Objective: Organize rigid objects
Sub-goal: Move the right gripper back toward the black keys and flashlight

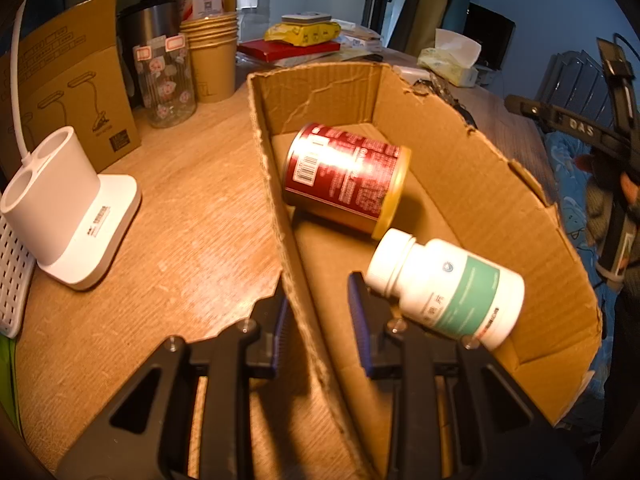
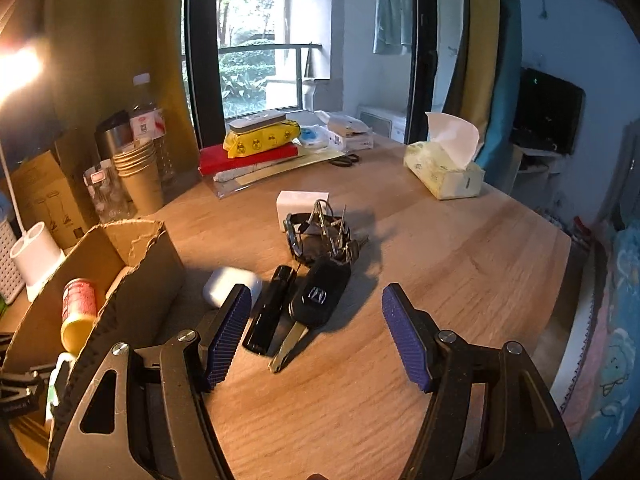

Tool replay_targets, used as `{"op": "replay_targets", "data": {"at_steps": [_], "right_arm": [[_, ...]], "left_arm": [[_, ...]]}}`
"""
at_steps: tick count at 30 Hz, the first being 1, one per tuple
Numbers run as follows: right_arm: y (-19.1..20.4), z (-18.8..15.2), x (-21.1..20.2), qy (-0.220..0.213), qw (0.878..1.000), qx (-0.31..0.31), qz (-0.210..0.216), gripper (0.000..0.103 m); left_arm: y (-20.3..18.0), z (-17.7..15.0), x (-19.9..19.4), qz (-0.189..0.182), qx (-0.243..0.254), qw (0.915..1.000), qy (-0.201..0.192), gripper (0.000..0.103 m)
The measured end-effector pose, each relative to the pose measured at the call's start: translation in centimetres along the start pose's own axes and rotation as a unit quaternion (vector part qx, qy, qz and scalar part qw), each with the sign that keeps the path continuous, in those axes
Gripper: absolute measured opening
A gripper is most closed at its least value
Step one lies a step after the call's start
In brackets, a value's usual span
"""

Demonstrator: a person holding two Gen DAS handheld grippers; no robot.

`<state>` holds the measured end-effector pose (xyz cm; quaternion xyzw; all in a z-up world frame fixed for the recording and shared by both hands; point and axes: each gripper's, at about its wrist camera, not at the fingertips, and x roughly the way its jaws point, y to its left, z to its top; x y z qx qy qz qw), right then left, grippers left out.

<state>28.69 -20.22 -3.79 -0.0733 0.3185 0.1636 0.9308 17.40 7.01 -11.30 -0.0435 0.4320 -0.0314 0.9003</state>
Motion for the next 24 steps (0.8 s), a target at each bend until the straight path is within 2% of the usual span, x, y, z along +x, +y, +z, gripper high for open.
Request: {"op": "replay_targets", "data": {"at_steps": [6, 16, 21, 24], "right_arm": [[-0.5, 1.2, 2.1, 0.004, 1.000, 0.004, -0.007, 0.071], [-0.1, 1.3, 6.5, 0.041, 0.999, -0.013, -0.015, 0.071], [-1.0, 1.1, 7.8, 0.054, 0.998, 0.021, 0.002, 0.071], [-1.1, 1.1, 8.1, 0.056, 0.998, 0.023, -0.005, 0.071]], "left_arm": [[0.0, 0.0, 0.0, 0.000, 0.000, 1.0000, 0.000, 0.029], [0.0, 0.0, 0.0, 0.000, 0.000, 1.0000, 0.000, 0.029], [0.0, 0.0, 0.0, 0.001, 0.001, 1.0000, 0.000, 0.029], [0.0, 0.0, 0.0, 0.001, 0.001, 1.0000, 0.000, 0.029]]}}
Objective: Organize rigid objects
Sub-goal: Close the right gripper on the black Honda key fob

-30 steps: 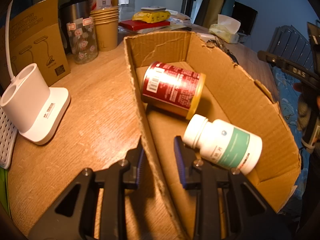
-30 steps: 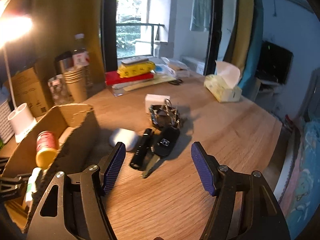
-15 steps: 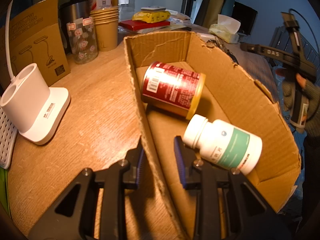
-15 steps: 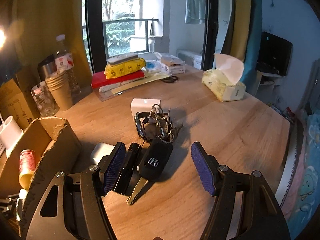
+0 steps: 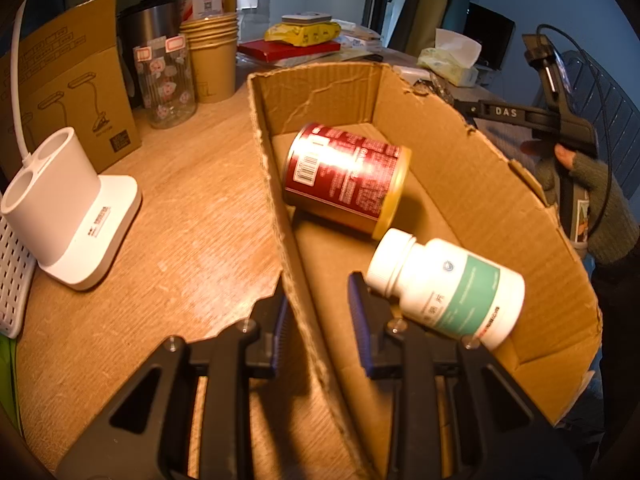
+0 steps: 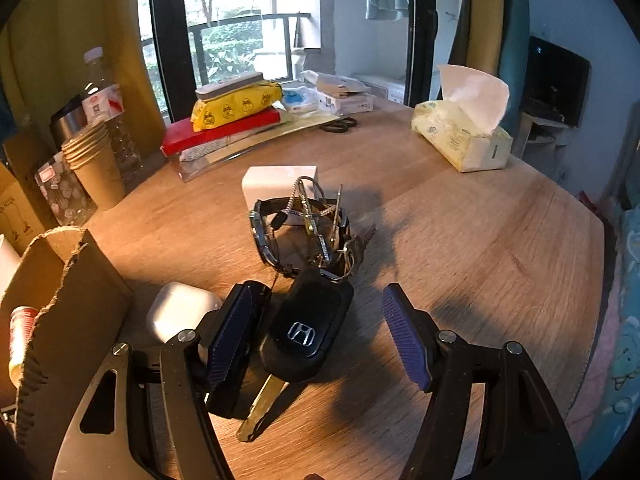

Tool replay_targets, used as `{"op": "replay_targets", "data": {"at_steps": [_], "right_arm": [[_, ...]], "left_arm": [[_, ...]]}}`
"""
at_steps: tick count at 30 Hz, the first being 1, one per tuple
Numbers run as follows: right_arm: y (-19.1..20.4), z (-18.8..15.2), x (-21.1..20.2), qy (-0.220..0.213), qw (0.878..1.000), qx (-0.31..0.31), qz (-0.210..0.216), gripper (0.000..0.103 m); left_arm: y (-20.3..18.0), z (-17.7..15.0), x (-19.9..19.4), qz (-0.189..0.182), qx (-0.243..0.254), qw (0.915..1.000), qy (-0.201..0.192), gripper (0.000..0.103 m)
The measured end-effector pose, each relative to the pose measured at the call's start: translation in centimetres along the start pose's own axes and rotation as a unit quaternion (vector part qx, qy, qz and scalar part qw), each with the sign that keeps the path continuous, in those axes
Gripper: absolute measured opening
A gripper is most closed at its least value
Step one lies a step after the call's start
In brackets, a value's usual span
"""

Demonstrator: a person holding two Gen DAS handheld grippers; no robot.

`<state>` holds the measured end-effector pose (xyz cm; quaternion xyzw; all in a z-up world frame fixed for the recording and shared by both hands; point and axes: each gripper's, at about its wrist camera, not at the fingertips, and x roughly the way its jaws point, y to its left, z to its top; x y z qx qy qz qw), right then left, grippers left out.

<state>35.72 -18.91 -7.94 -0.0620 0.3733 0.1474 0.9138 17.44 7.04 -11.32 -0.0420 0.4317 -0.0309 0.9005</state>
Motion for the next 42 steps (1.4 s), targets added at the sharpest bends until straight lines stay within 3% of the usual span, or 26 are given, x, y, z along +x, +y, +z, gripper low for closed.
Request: {"op": "replay_targets", "data": {"at_steps": [18, 21, 25, 27, 35, 42], "right_arm": [[0.3, 0.2, 1.9, 0.041, 0.999, -0.004, -0.031, 0.071], [0.6, 0.3, 2.3, 0.052, 0.998, -0.012, -0.036, 0.067], [0.4, 0.2, 2.8, 0.063, 0.997, -0.007, -0.031, 0.049], [0.4, 0.3, 2.8, 0.062, 0.997, -0.003, -0.034, 0.043], [-0.3, 0.4, 2.5, 0.056, 0.998, 0.015, -0.011, 0.040], [-0.8, 0.1, 0.4, 0.011, 0.999, 0.030, 0.006, 0.039]], "left_arm": [[-0.1, 0.0, 0.0, -0.002, -0.001, 1.0000, 0.001, 0.029], [-0.1, 0.0, 0.0, -0.001, 0.000, 1.0000, 0.000, 0.030], [-0.1, 0.0, 0.0, -0.001, 0.000, 1.0000, 0.000, 0.030], [-0.1, 0.0, 0.0, -0.001, 0.000, 1.0000, 0.000, 0.030], [0.0, 0.0, 0.0, -0.001, 0.000, 1.0000, 0.000, 0.030], [0.0, 0.0, 0.1, -0.001, -0.001, 1.0000, 0.000, 0.030]]}}
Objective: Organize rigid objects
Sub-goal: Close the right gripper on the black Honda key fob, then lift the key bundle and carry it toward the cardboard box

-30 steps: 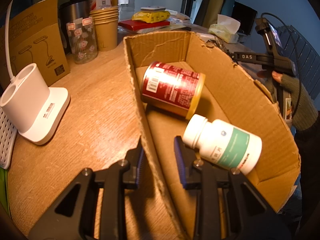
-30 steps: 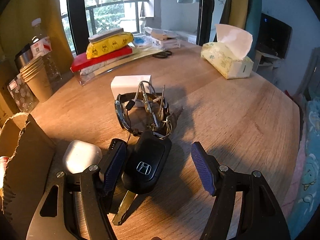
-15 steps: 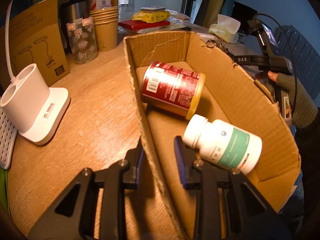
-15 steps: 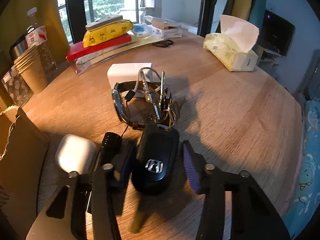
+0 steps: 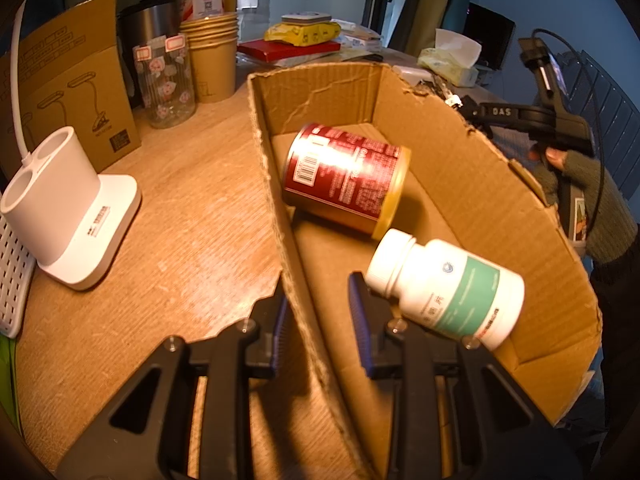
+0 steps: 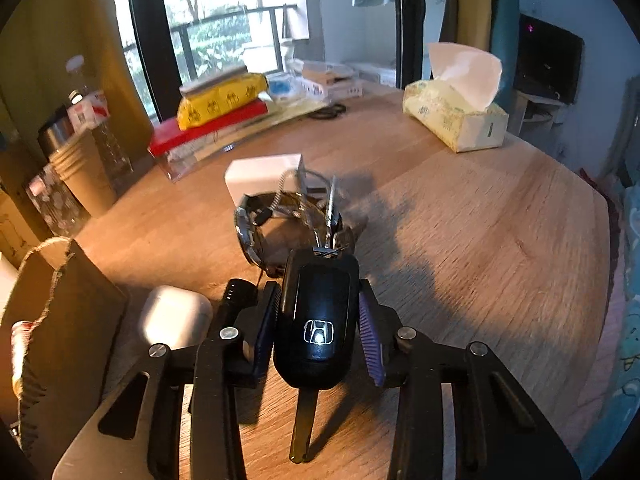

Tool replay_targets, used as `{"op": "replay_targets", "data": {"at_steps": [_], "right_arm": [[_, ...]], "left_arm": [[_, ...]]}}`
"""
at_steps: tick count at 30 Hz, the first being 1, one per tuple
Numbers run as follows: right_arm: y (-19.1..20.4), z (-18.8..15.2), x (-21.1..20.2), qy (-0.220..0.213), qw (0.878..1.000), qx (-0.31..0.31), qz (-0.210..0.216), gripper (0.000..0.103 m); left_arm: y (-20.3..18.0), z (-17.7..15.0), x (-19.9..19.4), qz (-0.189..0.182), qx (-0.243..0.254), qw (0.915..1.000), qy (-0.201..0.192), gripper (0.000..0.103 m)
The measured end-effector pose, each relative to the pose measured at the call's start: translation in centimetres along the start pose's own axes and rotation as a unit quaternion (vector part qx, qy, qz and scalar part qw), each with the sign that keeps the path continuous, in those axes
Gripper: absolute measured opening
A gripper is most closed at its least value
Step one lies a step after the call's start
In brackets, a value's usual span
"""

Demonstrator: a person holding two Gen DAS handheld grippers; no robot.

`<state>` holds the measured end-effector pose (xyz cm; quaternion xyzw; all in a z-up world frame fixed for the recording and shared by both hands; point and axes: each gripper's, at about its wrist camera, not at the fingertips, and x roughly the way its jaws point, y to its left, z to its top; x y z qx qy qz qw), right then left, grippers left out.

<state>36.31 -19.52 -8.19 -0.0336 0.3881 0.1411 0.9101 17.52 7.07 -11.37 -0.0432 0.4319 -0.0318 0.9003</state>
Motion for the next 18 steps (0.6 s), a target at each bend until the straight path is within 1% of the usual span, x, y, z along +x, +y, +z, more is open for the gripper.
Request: {"op": "replay_targets", "data": {"at_steps": [6, 18], "right_arm": [[-0.2, -0.1, -1.1, -0.022, 1.000, 0.005, 0.001, 0.039], [0.0, -0.2, -3.4, -0.046, 0.999, 0.006, 0.015, 0.039]], "left_arm": [[0.0, 0.0, 0.0, 0.000, 0.000, 1.0000, 0.000, 0.030], [0.0, 0.0, 0.0, 0.000, 0.000, 1.0000, 0.000, 0.030]]}}
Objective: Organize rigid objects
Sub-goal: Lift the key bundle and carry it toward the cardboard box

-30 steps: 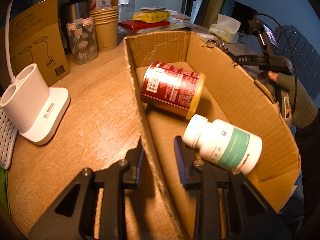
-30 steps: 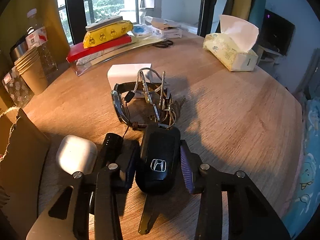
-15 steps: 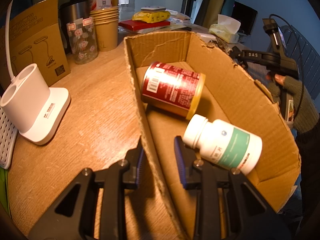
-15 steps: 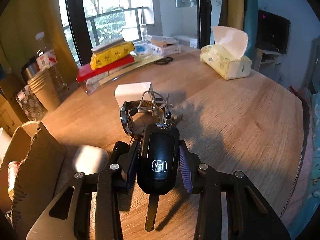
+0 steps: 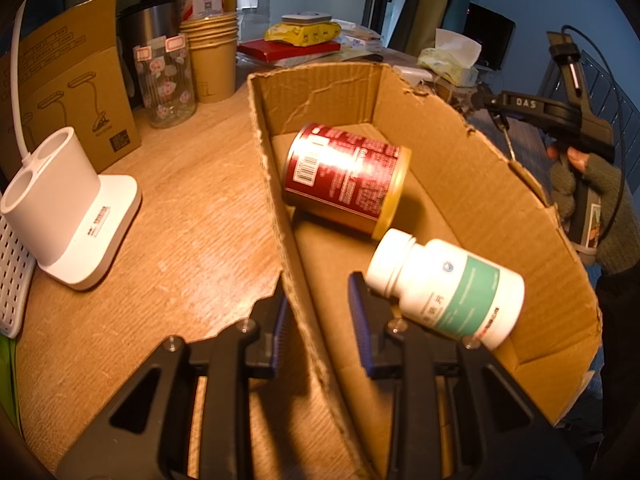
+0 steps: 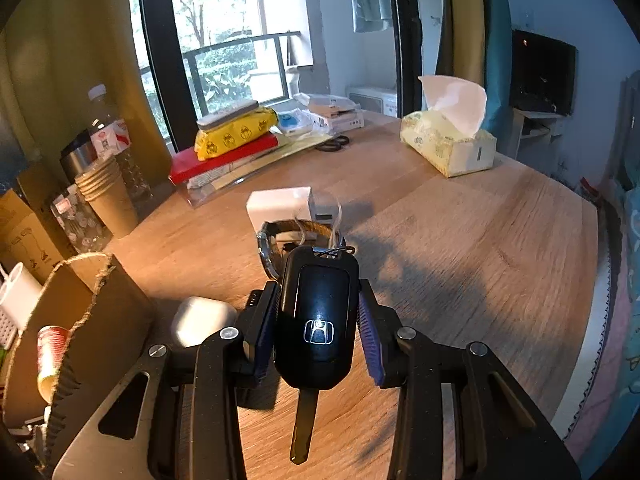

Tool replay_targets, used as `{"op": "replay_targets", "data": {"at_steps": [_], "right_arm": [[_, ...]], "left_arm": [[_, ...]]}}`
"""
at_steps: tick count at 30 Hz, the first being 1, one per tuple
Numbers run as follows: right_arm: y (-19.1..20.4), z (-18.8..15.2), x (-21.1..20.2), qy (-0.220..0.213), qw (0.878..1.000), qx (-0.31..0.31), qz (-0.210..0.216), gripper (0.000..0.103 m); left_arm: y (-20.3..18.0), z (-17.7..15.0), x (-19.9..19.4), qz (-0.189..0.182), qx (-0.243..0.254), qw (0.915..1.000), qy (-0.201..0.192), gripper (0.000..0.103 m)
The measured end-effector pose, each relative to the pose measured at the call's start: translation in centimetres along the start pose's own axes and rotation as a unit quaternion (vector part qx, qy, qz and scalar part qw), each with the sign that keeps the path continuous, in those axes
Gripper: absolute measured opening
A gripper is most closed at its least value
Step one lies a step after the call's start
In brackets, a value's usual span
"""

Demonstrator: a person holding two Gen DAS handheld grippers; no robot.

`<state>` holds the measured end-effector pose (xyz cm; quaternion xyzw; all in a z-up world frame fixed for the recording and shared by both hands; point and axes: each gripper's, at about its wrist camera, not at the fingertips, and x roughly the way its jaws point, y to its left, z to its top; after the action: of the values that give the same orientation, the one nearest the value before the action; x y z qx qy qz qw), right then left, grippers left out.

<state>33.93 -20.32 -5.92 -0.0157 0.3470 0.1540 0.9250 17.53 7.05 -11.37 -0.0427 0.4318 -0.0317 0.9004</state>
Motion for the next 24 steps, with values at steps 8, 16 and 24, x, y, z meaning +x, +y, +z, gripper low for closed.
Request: {"op": "replay_targets", "data": {"at_steps": [8, 16, 24], "right_arm": [[1.0, 0.5, -2.0, -0.021, 1.000, -0.013, 0.008, 0.039], [2.4, 0.9, -4.4, -0.040, 0.999, -0.025, 0.025, 0.039], [4.8, 1.3, -7.4, -0.061, 0.996, -0.051, 0.045, 0.039]], "left_arm": [[0.0, 0.0, 0.0, 0.000, 0.000, 1.0000, 0.000, 0.030], [0.0, 0.0, 0.0, 0.000, 0.000, 1.0000, 0.000, 0.030], [0.0, 0.0, 0.0, 0.000, 0.000, 1.0000, 0.000, 0.030]]}}
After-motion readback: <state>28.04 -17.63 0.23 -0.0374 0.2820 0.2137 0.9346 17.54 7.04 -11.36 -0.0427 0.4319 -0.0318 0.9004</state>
